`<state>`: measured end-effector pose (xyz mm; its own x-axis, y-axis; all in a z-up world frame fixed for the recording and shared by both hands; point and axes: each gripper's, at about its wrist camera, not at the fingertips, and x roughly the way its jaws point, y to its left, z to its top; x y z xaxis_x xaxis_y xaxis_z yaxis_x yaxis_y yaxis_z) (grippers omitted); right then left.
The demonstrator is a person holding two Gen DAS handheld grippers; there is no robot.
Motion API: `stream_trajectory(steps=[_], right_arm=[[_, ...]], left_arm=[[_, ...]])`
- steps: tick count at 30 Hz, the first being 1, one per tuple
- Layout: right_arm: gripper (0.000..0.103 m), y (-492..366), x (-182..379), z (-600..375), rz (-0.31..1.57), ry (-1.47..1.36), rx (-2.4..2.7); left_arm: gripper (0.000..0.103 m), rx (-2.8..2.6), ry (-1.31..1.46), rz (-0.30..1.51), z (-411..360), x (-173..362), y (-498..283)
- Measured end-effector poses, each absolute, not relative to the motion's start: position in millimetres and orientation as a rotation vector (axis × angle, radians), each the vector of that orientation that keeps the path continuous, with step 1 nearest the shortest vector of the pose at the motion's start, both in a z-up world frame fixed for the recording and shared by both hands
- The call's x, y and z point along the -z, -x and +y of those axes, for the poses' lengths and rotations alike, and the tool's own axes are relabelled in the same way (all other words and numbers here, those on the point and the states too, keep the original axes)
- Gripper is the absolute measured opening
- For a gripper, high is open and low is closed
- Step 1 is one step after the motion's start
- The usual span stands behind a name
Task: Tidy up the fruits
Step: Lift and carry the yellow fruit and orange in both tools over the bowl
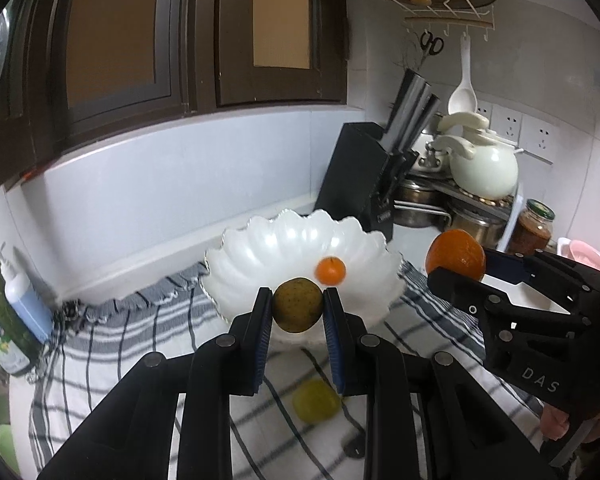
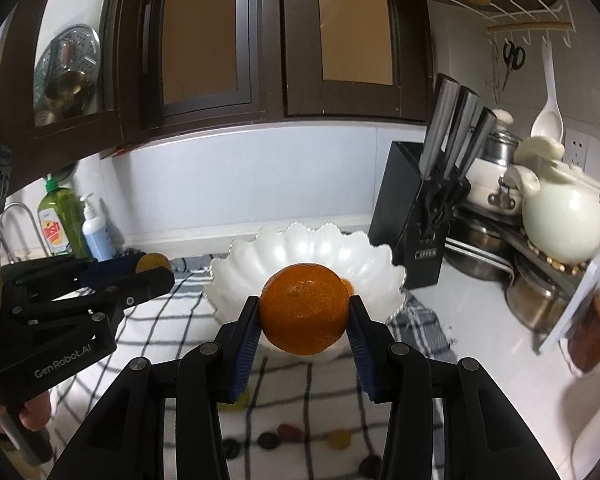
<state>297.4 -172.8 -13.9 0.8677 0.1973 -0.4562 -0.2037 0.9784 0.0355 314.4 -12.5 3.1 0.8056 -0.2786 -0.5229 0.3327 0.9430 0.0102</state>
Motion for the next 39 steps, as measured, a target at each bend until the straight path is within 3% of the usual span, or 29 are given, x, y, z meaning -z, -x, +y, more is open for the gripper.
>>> stream_trajectory(steps=[19,39], right_arm=[[0.044,-404,8,-169,0.524,0.077,-0.198],[0.044,-522,47,-176,0.739,0.051,-0.211]], left_arm=[[0.026,0.271,-0.140,0.533,-24,-13,-407],[0.026,0.264,-0.104,0.792,-34,36,-519]])
